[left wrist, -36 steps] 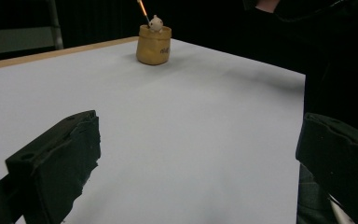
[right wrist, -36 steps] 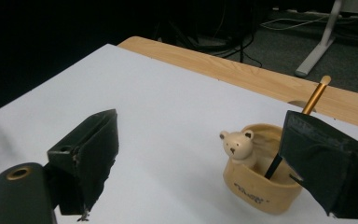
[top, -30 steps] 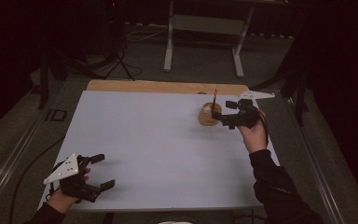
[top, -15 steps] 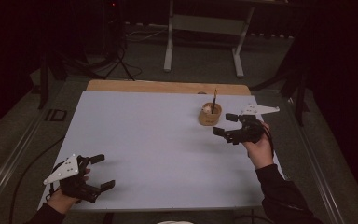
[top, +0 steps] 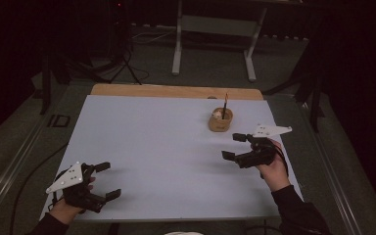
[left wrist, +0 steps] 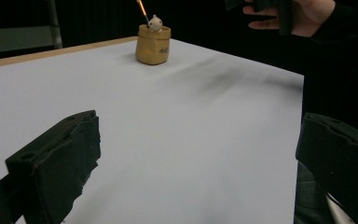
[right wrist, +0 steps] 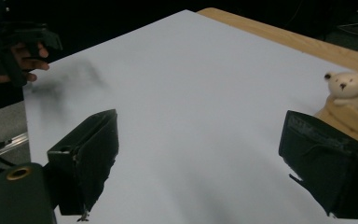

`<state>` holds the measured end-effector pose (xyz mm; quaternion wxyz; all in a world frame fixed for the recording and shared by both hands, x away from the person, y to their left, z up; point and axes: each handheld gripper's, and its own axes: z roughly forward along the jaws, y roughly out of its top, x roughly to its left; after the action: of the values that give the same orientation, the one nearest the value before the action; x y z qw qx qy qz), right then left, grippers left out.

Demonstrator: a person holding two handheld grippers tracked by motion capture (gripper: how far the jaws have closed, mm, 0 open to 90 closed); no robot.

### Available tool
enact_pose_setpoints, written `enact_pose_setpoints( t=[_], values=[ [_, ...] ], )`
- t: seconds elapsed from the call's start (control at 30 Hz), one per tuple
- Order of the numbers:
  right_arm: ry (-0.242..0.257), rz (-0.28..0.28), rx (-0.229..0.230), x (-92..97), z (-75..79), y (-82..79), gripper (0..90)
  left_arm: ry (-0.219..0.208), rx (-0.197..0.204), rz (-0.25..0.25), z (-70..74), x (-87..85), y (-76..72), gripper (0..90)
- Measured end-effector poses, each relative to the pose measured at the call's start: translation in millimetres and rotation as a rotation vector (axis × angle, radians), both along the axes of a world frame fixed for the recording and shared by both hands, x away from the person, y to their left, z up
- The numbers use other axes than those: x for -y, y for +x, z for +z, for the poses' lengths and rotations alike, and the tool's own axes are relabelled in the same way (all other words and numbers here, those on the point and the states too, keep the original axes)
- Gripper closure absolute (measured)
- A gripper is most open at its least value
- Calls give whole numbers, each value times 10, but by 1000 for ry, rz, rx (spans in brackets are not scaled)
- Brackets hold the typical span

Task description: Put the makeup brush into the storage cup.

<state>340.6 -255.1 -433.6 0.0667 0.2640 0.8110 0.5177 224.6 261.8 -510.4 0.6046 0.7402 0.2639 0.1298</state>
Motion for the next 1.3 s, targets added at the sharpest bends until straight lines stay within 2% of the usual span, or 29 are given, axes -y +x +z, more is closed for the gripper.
enact_pose_setpoints(
  t=[0.2,0.43,0.5,0.7,0.8,1.03,1.13,1.3],
  values=[
    [14,24,-11,63,-70,-97,123,-4,-2,2,-6,-3,5,5],
    [-12,39,-23,118,-187,-174,124,0,0,-1,-2,1,2,5],
    [-5,47,-24,142,-218,-194,124,-1,1,0,-1,-1,1,5],
    [-54,68,9,208,-349,-244,124,1,1,-2,-3,0,1,5],
    [-74,67,8,244,-417,-261,124,0,0,-1,-4,0,1,5],
    [-85,57,-15,335,-517,-282,124,1,0,-2,-4,1,0,5],
    [-125,70,4,337,-570,-306,123,2,-1,-2,-6,-1,0,5],
    [-124,66,-30,385,-664,-291,123,6,-2,-5,-11,1,0,5]
  ],
)
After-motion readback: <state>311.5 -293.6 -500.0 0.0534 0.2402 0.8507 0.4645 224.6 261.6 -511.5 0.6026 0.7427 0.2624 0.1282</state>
